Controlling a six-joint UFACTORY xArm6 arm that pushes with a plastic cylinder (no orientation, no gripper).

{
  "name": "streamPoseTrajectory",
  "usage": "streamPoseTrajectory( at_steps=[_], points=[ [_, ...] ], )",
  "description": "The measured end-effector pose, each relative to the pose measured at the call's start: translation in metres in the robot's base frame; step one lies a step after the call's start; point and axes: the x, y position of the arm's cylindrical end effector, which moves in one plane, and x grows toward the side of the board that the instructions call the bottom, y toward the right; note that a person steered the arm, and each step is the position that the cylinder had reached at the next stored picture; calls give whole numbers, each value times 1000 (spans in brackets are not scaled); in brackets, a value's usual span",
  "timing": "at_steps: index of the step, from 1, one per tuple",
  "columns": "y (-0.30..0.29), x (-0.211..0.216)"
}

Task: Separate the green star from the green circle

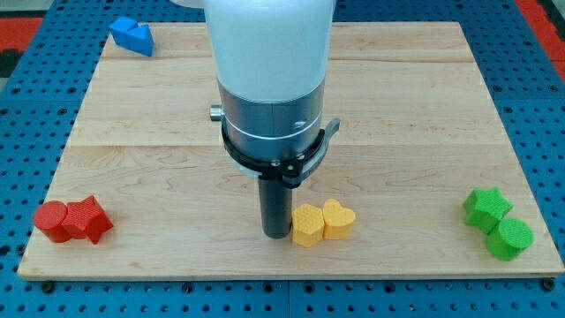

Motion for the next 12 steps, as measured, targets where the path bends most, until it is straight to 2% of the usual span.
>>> streamPoseTrajectory(
  at_steps=[2, 3, 5, 6, 7, 9, 10, 11, 12],
  points=[
    [0, -3],
    [-2, -36],
    [-4, -53],
    [-3, -85],
    [16, -121],
    [37, -137],
    [67, -168],
    [152, -174],
    [159, -174]
  ],
)
